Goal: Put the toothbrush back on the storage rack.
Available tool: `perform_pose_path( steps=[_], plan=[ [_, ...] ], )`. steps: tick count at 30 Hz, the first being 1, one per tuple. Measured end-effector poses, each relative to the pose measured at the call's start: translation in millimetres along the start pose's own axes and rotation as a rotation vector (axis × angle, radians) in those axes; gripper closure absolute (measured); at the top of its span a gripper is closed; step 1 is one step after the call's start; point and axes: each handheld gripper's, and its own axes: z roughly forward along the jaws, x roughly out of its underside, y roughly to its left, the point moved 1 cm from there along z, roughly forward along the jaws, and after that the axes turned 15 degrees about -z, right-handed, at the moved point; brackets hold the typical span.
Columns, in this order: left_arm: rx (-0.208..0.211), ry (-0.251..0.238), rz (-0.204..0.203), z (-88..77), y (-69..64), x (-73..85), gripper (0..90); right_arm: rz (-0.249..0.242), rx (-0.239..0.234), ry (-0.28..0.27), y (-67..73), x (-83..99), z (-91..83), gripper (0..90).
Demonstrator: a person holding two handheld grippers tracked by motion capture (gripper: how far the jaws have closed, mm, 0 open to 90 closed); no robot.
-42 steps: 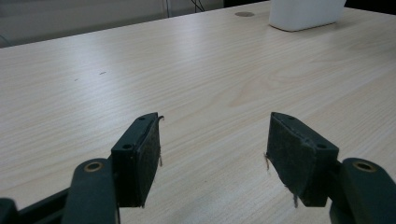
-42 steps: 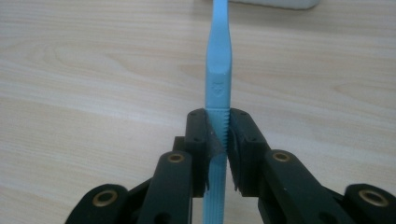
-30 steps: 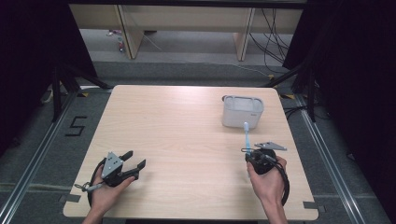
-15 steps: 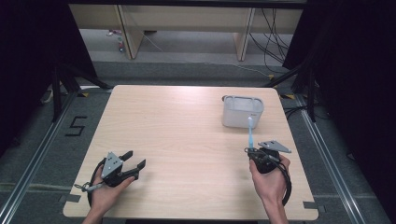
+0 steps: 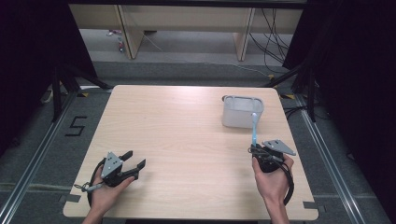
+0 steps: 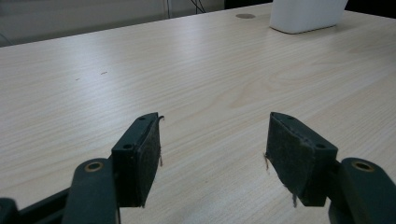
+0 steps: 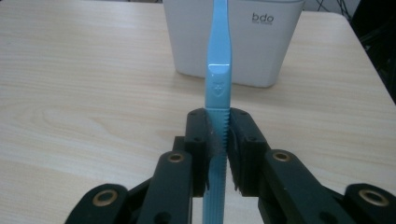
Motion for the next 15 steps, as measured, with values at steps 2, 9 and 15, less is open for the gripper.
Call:
perform_pose_path(
  steps=[2, 9, 15],
  plan=[
    [0.002, -0.013, 0.0, 1.2, -0.1, 0.4, 34.7, -0.019, 0.013, -0.015, -2.1, -0.8, -1.4, 78.8],
    [-0.001, -0.001, -0.003, 0.0, 0.0, 0.0, 34.7, 0.016, 0.036, -0.081, -3.5, -4.2, -2.9, 78.7],
    [0.008, -0.01, -0.006, 0.6, 0.5, 0.2, 34.7, -0.028, 0.053, -0.143, -9.1, -5.3, -3.1, 78.7]
  ],
)
